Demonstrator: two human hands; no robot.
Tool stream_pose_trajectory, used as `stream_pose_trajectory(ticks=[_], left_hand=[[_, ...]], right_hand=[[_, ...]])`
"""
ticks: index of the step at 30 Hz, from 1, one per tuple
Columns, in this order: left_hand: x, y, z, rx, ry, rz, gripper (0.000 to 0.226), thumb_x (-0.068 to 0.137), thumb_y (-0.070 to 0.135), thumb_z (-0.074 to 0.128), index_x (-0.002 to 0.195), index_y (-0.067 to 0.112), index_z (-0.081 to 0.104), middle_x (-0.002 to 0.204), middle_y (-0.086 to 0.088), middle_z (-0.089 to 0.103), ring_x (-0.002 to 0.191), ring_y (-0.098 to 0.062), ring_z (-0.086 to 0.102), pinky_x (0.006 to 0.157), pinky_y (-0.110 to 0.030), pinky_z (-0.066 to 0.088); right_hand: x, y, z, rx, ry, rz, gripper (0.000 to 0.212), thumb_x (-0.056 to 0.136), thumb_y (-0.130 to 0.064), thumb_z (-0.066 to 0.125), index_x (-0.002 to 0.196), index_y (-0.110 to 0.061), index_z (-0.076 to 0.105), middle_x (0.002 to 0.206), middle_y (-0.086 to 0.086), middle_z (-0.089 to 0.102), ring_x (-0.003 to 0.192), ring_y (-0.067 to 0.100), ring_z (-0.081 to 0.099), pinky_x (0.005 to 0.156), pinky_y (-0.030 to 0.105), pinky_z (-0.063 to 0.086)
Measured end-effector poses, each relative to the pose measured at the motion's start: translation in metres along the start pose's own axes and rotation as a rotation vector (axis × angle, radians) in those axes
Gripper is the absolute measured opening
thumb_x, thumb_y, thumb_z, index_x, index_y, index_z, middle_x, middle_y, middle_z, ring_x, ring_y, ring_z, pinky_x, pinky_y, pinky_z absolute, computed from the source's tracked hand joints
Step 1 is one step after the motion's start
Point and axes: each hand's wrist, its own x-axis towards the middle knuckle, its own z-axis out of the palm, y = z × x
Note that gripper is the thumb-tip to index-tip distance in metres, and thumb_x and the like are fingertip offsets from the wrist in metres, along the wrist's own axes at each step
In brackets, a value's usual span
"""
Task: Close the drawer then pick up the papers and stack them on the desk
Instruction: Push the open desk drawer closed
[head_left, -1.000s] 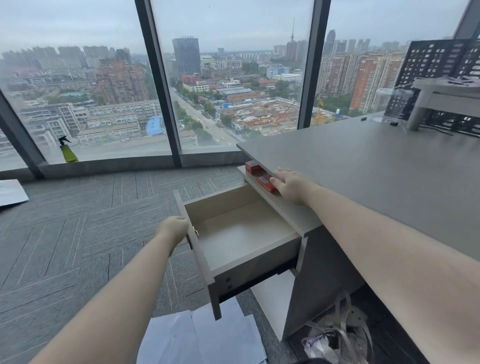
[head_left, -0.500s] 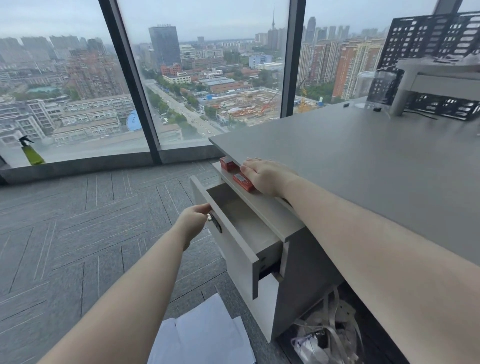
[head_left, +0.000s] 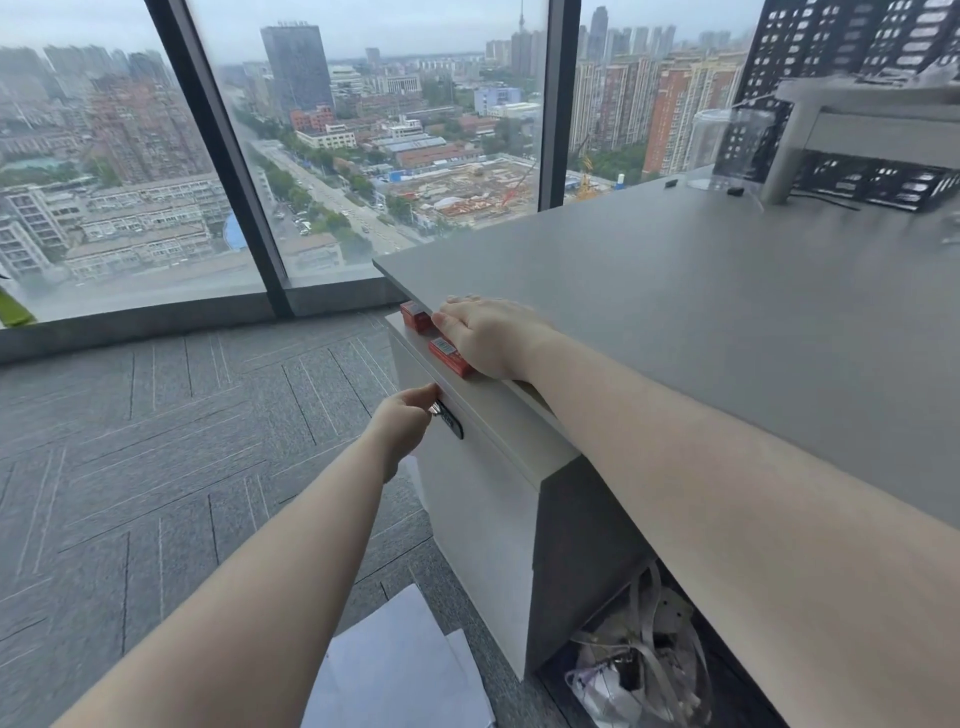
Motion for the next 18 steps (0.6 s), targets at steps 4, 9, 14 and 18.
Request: stream_pose_trajectory(ticks=[4, 9, 14, 18], left_hand=[[0.004, -0.008, -0.006, 0.070, 0.012, 0.020, 0.074, 0.074, -0.016, 0.025, 0.137, 0.016, 0.049, 0.143, 0.000, 0.051, 0.135, -0.015, 0.043, 0.113, -0.032, 0.031], [0.005, -0.019, 0.003, 0.393, 0.121, 0.122, 0.056, 0.084, -0.006, 0.042, 0.135, 0.017, 0.050, 0.135, -0.007, 0.058, 0.125, -0.019, 0.055, 0.100, -0.026, 0.044], [0.007, -0.022, 0.009, 0.651, 0.258, 0.222, 0.043, 0.088, 0.014, 0.055, 0.130, 0.018, 0.054, 0.126, -0.008, 0.063, 0.118, -0.028, 0.056, 0.097, -0.039, 0.045], [0.014, -0.026, 0.016, 0.658, 0.342, 0.258, 0.022, 0.088, 0.016, 0.053, 0.107, 0.011, 0.063, 0.106, -0.014, 0.069, 0.099, -0.034, 0.061, 0.078, -0.037, 0.047]], right_hand=[[-0.002, -0.001, -0.001, 0.006, -0.002, 0.009, 0.057, 0.100, -0.045, 0.018, 0.142, -0.016, 0.043, 0.155, 0.001, 0.037, 0.144, 0.020, 0.030, 0.117, 0.035, 0.019], [-0.004, -0.001, -0.002, 0.015, 0.003, -0.005, 0.055, 0.101, -0.043, 0.019, 0.143, -0.016, 0.042, 0.156, 0.000, 0.035, 0.145, 0.019, 0.028, 0.116, 0.033, 0.017], [-0.003, -0.001, -0.001, -0.007, 0.003, -0.010, 0.056, 0.101, -0.044, 0.018, 0.143, -0.017, 0.042, 0.157, -0.001, 0.034, 0.146, 0.018, 0.027, 0.117, 0.033, 0.017], [-0.002, 0.000, -0.001, -0.001, 0.012, -0.020, 0.055, 0.101, -0.044, 0.019, 0.141, -0.016, 0.044, 0.156, 0.000, 0.035, 0.145, 0.018, 0.028, 0.116, 0.032, 0.018]])
